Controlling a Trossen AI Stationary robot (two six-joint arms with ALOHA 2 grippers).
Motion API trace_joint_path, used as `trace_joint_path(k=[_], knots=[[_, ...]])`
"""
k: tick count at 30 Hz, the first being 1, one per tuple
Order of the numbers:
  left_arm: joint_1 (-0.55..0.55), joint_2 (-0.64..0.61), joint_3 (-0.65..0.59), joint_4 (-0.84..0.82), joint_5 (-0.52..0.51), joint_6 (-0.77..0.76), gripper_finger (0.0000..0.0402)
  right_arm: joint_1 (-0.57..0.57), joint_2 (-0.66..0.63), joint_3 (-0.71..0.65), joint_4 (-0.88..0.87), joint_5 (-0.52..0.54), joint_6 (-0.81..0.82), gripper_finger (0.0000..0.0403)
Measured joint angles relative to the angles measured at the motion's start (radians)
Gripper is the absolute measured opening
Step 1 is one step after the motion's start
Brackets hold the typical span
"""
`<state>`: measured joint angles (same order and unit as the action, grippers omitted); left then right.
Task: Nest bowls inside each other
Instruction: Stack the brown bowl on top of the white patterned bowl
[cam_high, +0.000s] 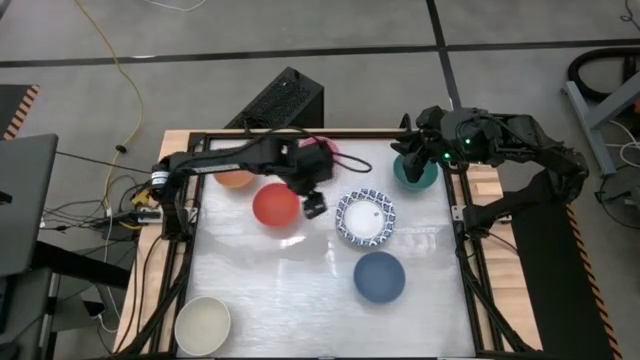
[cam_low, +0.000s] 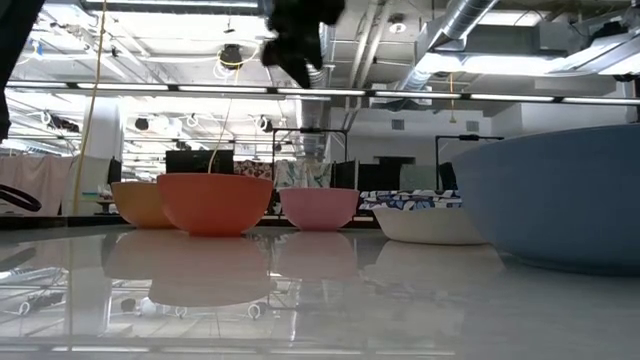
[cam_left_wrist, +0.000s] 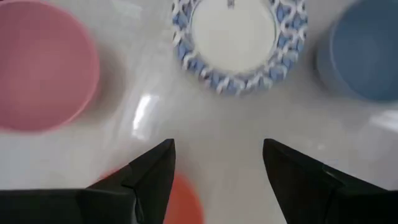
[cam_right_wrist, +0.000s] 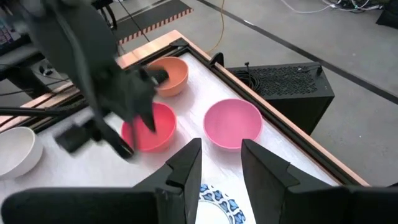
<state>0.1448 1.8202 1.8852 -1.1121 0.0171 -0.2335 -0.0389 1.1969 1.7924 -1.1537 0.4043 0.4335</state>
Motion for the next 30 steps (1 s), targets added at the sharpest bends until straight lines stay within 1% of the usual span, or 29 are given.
trace_joint_path(k=[3, 6, 8, 12, 15, 18, 22, 24, 30], knots=[[0.013, -0.109, -0.058, -0.02, -0.058, 0.026, 0.0232, 0.0, 0.0, 0.0, -0.007, -0.014, 0.001, 0.0134], [0.039, -0.247, -0.167, 0.007, -0.133, 0.035, 0.0232, 0.001, 0.0, 0.0, -0.021, -0.015, 0.002, 0.0134], [0.061, -0.336, -0.261, 0.036, -0.164, 0.006, 0.0232, 0.0, 0.0, 0.0, -0.032, -0.015, 0.002, 0.0134], [0.101, -0.5, -0.492, 0.103, -0.228, -0.108, 0.0231, 0.0, 0.0, 0.0, -0.04, -0.014, 0.002, 0.0134], [0.121, -0.592, -0.664, 0.156, -0.237, -0.158, 0.0231, 0.0, 0.0, 0.0, -0.039, -0.014, 0.002, 0.0134], [0.126, -0.637, -0.797, 0.182, -0.249, -0.185, 0.0231, -0.003, 0.0, 0.0, -0.039, -0.013, -0.001, 0.0134], [0.128, -0.653, -0.902, 0.178, -0.304, -0.217, 0.0231, -0.003, 0.0, 0.0, -0.037, -0.013, -0.017, 0.0134], [0.128, -0.652, -0.927, 0.168, -0.323, -0.218, 0.0231, -0.003, 0.0, 0.0, -0.034, -0.013, -0.021, 0.0134], [0.132, -0.644, -0.936, 0.136, -0.415, -0.148, 0.0231, -0.003, 0.0, 0.0, -0.023, -0.012, -0.023, 0.0134]])
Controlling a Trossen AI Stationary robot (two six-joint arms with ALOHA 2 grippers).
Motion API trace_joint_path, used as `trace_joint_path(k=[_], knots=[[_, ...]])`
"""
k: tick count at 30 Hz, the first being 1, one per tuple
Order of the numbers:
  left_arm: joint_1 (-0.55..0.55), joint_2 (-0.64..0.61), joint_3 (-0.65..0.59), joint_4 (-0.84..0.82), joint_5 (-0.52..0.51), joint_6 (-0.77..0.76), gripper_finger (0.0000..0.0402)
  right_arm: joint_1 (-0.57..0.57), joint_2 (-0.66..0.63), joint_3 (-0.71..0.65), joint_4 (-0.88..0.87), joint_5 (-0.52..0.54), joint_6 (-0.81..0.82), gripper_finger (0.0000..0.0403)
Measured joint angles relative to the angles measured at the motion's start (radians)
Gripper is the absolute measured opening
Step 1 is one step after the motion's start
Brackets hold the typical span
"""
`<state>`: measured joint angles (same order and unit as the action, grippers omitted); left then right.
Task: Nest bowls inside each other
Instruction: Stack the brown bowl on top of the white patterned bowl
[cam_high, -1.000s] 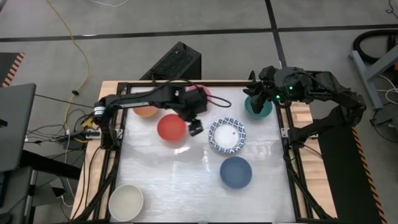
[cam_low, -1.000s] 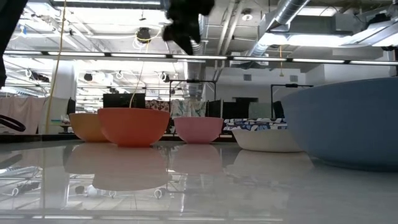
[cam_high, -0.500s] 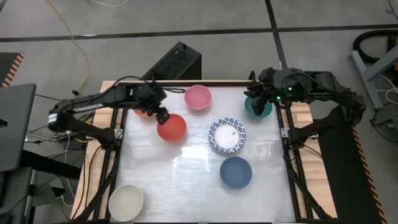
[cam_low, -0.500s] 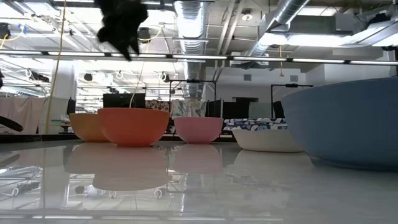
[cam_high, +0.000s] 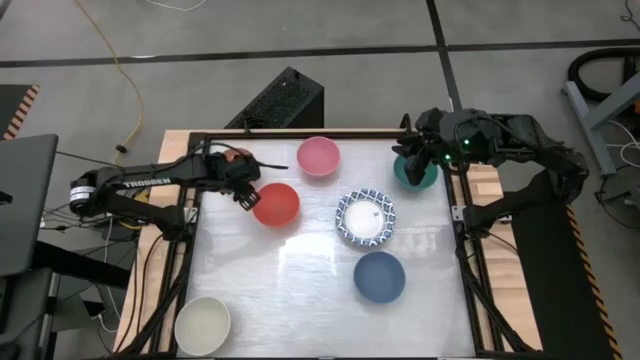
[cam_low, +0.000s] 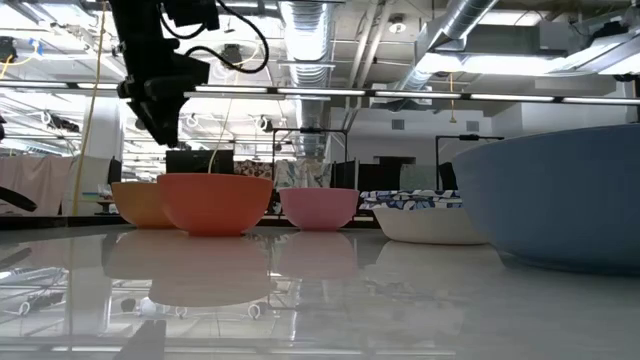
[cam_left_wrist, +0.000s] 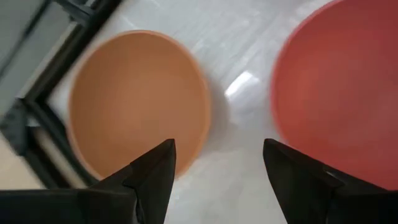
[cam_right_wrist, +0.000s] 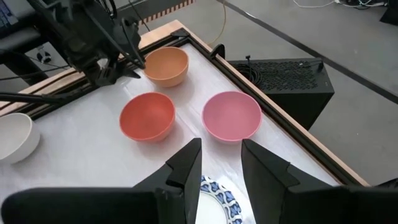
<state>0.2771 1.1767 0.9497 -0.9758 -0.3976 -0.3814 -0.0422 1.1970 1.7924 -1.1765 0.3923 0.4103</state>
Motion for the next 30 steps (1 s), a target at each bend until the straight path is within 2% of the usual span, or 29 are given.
trace_joint_path(k=[3, 9, 19, 23, 30], knots=[[0.017, 0.002, -0.011, 0.0, -0.004, 0.03, 0.0231, 0.0, 0.0, 0.0, 0.011, 0.0, 0.0, 0.0134], [0.046, 0.003, -0.114, 0.027, 0.079, 0.046, 0.0231, 0.0, 0.0, 0.0, 0.011, 0.003, 0.0, 0.0134], [0.048, 0.003, -0.222, 0.087, 0.063, 0.017, 0.0221, 0.0, 0.0, 0.0, 0.011, 0.003, 0.001, 0.0134], [0.059, 0.003, -0.252, 0.107, 0.071, 0.017, 0.0183, 0.0, 0.0, 0.0, 0.011, 0.003, 0.001, 0.0134], [0.1, 0.003, -0.295, 0.137, 0.091, 0.029, 0.008, 0.0, 0.0, 0.0, 0.011, 0.003, 0.002, 0.0134]])
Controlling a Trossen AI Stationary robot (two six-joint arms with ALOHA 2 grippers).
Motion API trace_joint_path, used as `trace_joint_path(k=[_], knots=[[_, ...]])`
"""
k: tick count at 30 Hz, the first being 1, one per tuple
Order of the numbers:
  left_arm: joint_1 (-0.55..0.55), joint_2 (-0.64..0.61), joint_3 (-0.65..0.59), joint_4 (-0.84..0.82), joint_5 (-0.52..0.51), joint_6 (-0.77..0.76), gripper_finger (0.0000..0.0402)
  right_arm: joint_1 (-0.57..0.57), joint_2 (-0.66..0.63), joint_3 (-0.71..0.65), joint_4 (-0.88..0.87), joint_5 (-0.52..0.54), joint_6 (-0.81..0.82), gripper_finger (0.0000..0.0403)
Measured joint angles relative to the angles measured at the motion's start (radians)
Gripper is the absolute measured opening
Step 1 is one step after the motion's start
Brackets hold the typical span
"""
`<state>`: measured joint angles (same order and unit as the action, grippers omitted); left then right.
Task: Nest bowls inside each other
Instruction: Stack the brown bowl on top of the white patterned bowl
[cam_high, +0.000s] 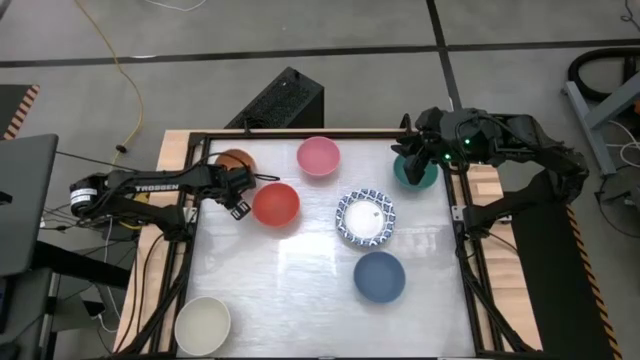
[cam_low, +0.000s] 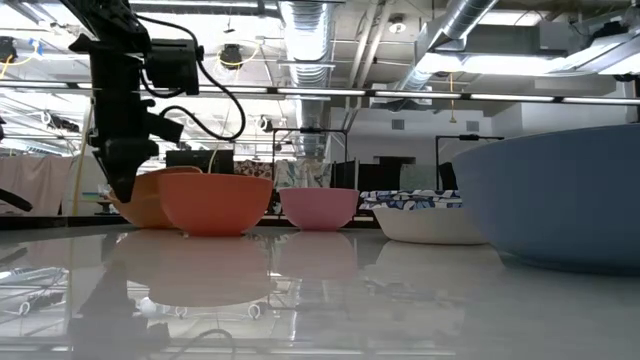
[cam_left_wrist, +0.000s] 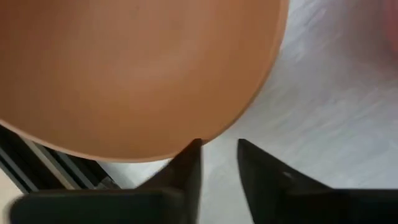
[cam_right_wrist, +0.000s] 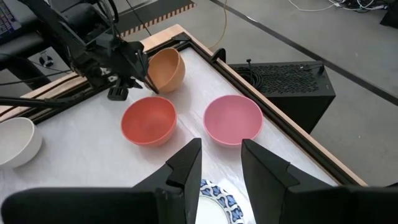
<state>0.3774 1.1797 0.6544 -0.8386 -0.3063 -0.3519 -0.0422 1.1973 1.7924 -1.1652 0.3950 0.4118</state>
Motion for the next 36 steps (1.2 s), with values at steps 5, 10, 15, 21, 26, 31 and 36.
trace_joint_path(k=[5, 10, 15, 21, 26, 31, 36], knots=[[0.005, 0.0, 0.0, 0.005, -0.015, 0.0, 0.0009, 0.0, 0.0, 0.0, 0.005, 0.003, 0.0, 0.0134], [0.005, 0.0, 0.0, 0.006, 0.029, -0.002, 0.0001, 0.0, 0.0, 0.0, 0.018, 0.003, -0.001, 0.0134], [0.005, -0.002, 0.039, -0.01, 0.042, -0.007, 0.0, 0.0, 0.0, 0.0, 0.021, 0.003, -0.001, 0.0134], [0.005, -0.002, 0.139, -0.052, 0.043, 0.034, 0.0, 0.0, 0.0, 0.0, 0.021, 0.003, -0.001, 0.0134], [0.005, -0.003, 0.24, -0.092, 0.13, 0.073, 0.0, 0.0, 0.0, 0.0, 0.021, 0.003, -0.001, 0.0134], [0.002, -0.003, 0.302, -0.102, 0.162, 0.221, 0.0024, 0.0, 0.0, 0.0, 0.021, 0.003, -0.002, 0.0134], [0.003, -0.002, 0.305, -0.09, 0.218, 0.348, 0.01, 0.0, 0.0, 0.0, 0.021, 0.002, -0.002, 0.0134]])
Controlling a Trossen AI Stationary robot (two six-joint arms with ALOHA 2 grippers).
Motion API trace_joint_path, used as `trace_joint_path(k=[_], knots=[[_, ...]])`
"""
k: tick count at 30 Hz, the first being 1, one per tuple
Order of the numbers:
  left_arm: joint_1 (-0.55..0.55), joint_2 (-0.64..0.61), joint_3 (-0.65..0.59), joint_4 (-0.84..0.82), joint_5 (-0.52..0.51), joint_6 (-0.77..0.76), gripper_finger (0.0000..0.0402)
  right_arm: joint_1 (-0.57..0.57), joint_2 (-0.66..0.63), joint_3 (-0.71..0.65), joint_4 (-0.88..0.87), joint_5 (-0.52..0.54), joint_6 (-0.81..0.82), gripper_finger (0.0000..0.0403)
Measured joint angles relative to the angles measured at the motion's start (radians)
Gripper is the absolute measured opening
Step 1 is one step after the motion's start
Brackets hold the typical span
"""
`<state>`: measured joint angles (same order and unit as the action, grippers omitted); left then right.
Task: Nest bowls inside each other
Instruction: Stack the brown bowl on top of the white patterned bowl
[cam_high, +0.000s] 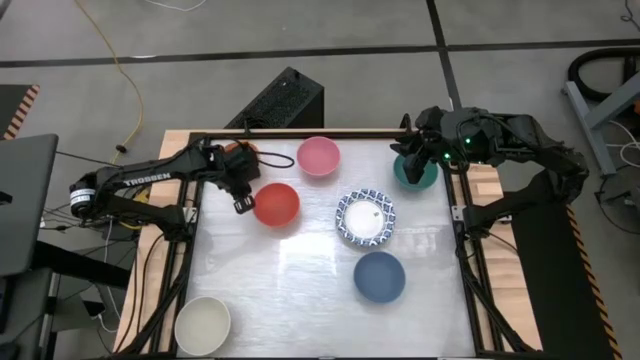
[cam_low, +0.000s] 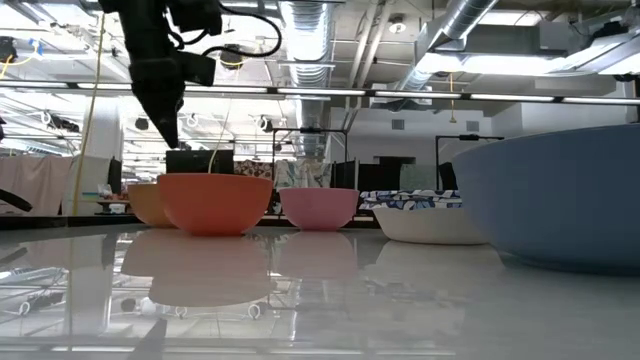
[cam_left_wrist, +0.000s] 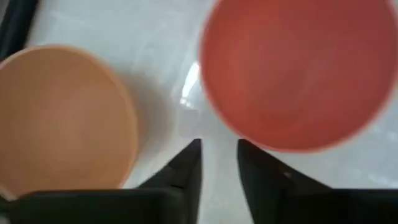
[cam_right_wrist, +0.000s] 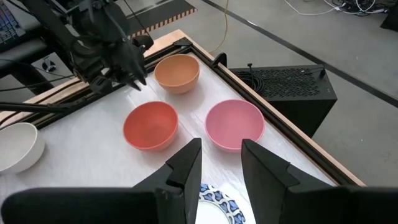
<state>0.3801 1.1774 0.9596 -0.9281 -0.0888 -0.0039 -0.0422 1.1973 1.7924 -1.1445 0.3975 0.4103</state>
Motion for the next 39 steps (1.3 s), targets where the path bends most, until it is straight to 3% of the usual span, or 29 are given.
trace_joint_path(k=[3, 7, 12, 18, 22, 30, 34, 39], knots=[[0.0, 0.0, 0.0, -0.001, -0.001, 0.029, 0.0154, 0.0, 0.0, 0.0, 0.0, 0.0, 0.0, 0.0134], [0.012, 0.0, 0.0, -0.003, -0.09, 0.043, 0.0219, 0.0, 0.0, 0.0, -0.001, -0.001, 0.0, 0.0134], [0.066, 0.0, -0.026, 0.013, -0.11, 0.111, 0.0249, 0.0, 0.0, 0.0, -0.003, -0.002, -0.001, 0.0134], [0.132, 0.001, -0.135, 0.051, -0.095, 0.123, 0.025, 0.0, 0.0, 0.0, -0.007, -0.002, -0.001, 0.0134], [0.137, 0.001, -0.193, 0.111, -0.168, 0.12, 0.0251, 0.0, 0.0, 0.0, -0.007, 0.001, -0.001, 0.0134], [0.137, 0.001, -0.249, 0.194, -0.213, 0.127, 0.0239, 0.0, 0.0, 0.0, -0.007, 0.021, -0.001, 0.0134], [0.139, 0.001, -0.284, 0.23, -0.202, 0.133, 0.0211, 0.0, 0.0, 0.0, -0.007, 0.021, -0.001, 0.0134], [0.152, 0.034, -0.323, 0.25, -0.196, 0.098, 0.0137, 0.0, 0.0, 0.0, -0.007, 0.023, 0.0, 0.0134]])
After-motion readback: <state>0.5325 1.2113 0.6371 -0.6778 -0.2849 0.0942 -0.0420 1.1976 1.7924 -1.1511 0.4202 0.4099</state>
